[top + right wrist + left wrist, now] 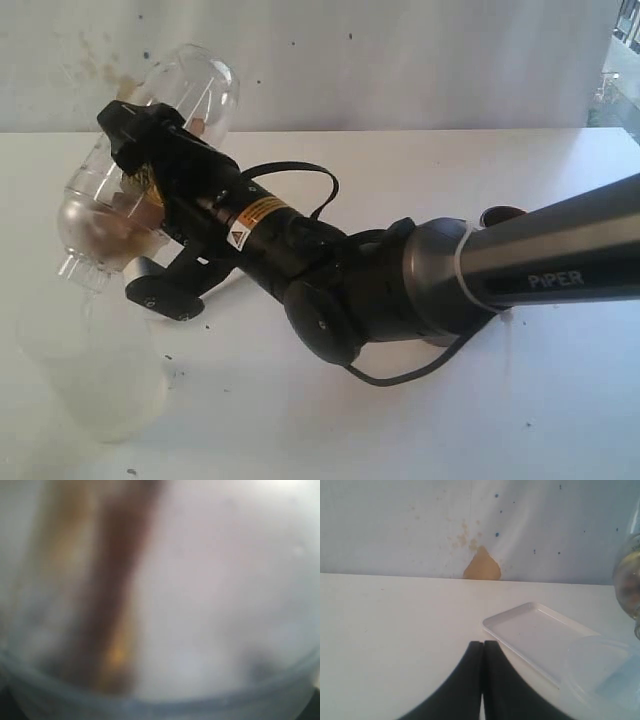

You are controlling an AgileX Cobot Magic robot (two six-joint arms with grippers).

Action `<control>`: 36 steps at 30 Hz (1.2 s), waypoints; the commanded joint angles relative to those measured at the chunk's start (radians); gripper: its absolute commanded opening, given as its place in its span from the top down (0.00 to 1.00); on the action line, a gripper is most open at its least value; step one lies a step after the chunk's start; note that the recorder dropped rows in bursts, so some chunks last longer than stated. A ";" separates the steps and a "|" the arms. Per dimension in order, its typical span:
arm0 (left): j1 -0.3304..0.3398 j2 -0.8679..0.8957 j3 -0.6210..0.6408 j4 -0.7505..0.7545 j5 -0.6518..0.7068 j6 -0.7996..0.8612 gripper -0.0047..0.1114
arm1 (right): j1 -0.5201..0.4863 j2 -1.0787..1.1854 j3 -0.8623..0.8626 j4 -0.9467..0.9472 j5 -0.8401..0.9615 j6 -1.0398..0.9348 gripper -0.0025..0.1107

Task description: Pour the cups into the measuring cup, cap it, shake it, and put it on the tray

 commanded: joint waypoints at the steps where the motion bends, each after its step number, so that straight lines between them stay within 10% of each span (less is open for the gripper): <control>1: 0.002 -0.004 0.002 -0.005 -0.007 -0.003 0.95 | -0.005 -0.015 -0.012 -0.035 -0.057 -0.014 0.98; 36: 0.002 -0.004 0.002 -0.005 -0.007 -0.003 0.95 | -0.005 -0.015 -0.012 -0.002 -0.070 -0.014 0.98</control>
